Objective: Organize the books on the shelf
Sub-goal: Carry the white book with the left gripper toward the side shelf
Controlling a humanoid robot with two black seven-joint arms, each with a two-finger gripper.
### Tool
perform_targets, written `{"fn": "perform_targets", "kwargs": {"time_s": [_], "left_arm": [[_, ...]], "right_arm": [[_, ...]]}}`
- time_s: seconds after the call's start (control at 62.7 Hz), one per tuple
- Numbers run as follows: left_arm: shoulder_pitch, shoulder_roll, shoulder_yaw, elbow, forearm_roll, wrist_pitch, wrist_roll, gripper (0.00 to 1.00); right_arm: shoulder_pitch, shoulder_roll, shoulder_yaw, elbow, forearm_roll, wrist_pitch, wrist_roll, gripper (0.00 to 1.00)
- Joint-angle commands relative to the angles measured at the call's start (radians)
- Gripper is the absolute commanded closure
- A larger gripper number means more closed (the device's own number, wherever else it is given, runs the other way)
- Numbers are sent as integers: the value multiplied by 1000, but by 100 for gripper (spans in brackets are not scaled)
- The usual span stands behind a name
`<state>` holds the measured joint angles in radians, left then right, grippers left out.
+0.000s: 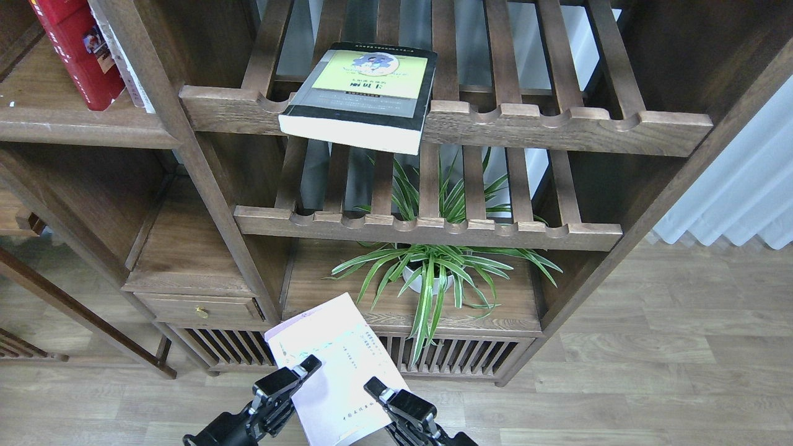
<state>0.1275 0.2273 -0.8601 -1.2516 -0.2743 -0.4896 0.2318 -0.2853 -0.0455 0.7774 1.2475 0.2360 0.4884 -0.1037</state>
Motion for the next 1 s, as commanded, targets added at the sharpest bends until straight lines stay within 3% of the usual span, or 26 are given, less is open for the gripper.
{"fn": "perform_targets", "kwargs": {"time_s": [0.0,0.175,0.207,0.239,0.255,0.271,0.287,0.383,0.446,0.622,0.989], "left_arm": [[-2,20,-2,0,-2,1,-11,93],[-5,38,-5,0,-6,1,-14,93],[-5,38,-7,-2,-6,1,-14,93],[-5,38,-8,-2,-6,1,-14,93],[-5,40,-10,-2,-6,1,-14,93],[-5,40,-11,-2,-6,1,-14,93],[-5,41,-13,-3,-6,1,-14,93],[-3,69,-28,-14,-6,1,-14,93],[-2,131,-48,-22,-5,1,-11,93],[27,273,-137,-100,-5,1,-12,93],[181,532,-531,-259,-5,1,-2,93]], "right_arm": [[0,-2,0,0,0,0,1,85],[-2,-2,0,0,0,0,-1,82],[0,0,-1,0,-3,0,-1,65],[2,0,-1,0,-7,0,-1,55],[3,-2,-3,0,-12,0,-1,39],[5,-2,-4,0,-14,0,-1,34],[6,-5,-4,0,-24,0,-1,24],[5,-25,-1,0,-50,0,-1,5],[5,-36,-1,0,-50,0,1,1],[12,-33,-1,-7,-50,0,2,1],[23,-24,-4,-45,-50,0,2,1]]}}
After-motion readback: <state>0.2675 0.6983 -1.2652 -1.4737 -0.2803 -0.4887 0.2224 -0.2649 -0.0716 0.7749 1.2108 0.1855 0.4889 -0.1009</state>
